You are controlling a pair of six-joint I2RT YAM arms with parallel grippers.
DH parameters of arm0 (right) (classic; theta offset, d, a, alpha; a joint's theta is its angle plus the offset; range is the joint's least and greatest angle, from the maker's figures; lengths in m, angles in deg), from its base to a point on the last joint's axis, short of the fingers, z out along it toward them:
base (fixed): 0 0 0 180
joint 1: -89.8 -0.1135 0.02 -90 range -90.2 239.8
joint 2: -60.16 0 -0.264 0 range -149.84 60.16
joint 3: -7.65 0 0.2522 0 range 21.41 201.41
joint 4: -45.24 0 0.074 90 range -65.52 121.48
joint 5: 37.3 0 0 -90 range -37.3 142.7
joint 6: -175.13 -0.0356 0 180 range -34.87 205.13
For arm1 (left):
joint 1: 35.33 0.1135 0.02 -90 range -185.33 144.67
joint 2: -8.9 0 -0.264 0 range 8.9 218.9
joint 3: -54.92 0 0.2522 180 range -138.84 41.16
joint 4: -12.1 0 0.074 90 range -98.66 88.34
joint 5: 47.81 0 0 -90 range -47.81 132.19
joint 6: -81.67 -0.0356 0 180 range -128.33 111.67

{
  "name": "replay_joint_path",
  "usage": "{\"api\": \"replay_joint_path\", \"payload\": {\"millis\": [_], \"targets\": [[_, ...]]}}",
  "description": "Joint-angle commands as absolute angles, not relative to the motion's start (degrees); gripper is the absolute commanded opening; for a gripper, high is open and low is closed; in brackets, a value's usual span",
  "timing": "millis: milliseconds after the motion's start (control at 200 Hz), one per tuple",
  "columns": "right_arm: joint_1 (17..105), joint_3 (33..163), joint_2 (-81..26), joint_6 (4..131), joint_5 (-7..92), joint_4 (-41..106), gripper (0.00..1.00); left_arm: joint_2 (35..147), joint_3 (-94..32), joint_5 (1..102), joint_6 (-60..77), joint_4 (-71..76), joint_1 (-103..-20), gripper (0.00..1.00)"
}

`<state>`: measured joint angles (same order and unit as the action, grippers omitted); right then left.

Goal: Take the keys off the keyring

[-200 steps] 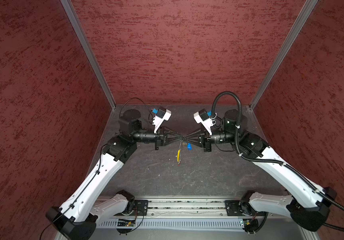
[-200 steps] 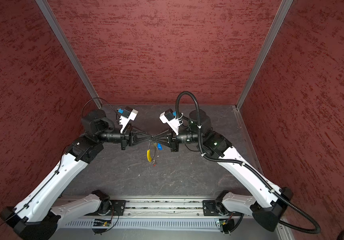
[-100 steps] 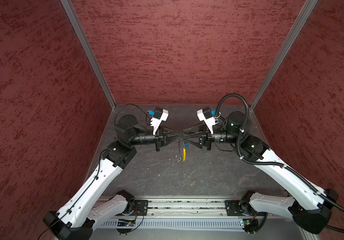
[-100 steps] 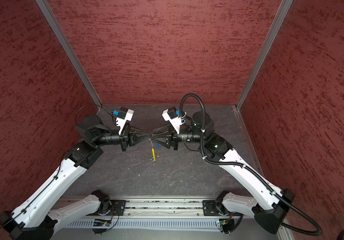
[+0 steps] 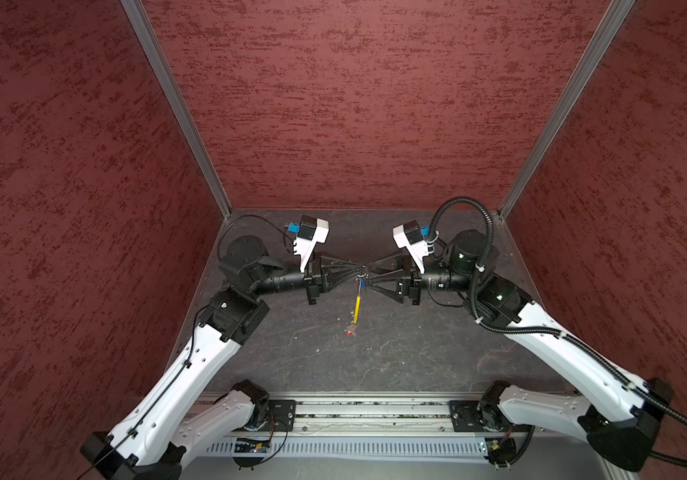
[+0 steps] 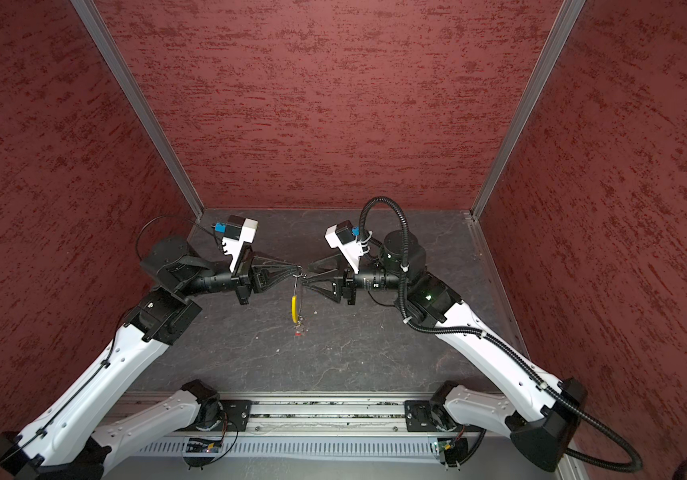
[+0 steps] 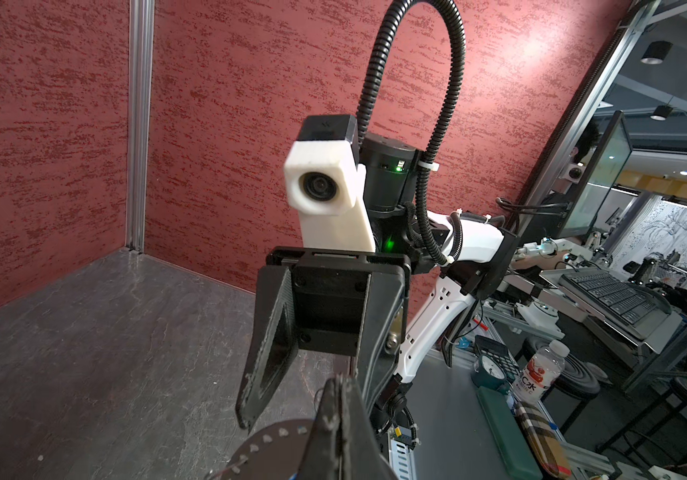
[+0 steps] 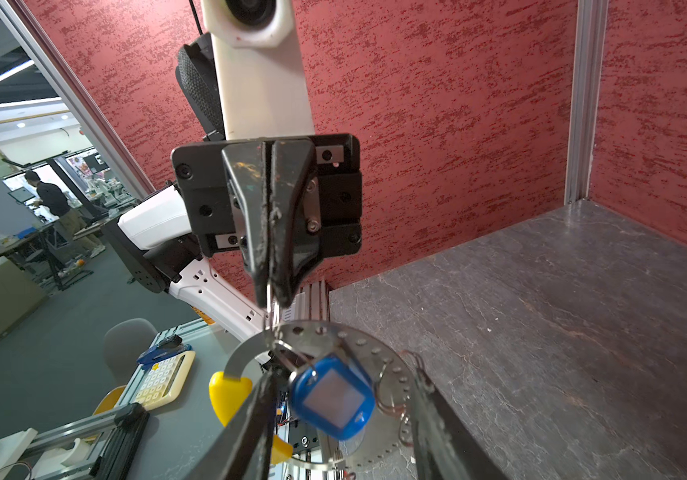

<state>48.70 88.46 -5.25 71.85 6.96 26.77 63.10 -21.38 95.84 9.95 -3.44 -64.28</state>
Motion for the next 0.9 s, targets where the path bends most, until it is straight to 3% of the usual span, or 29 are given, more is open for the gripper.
{"api": "replay_joint_path", "payload": {"millis": [0, 215, 481, 807, 897], "targets": [[48.3, 88.3, -4.7, 71.3, 5.1, 30.2, 0.50, 62.4, -20.6, 94.2, 10.7, -0.6, -64.5, 0.00], [48.1, 88.8, -5.3, 71.1, 3.8, 31.0, 0.37, 61.8, -19.8, 92.2, 11.5, 0.4, -64.4, 0.00], [47.2, 89.2, -6.4, 72.1, 5.6, 29.4, 0.40, 61.3, -18.9, 90.6, 13.2, 3.3, -64.3, 0.00], [46.9, 89.4, -6.5, 72.8, 6.8, 28.7, 0.03, 61.2, -18.3, 89.7, 13.7, 3.9, -64.2, 0.00], [46.8, 89.3, -6.7, 73.0, 6.5, 28.5, 0.00, 61.1, -17.5, 89.1, 14.8, 5.7, -64.3, 0.00]]}}
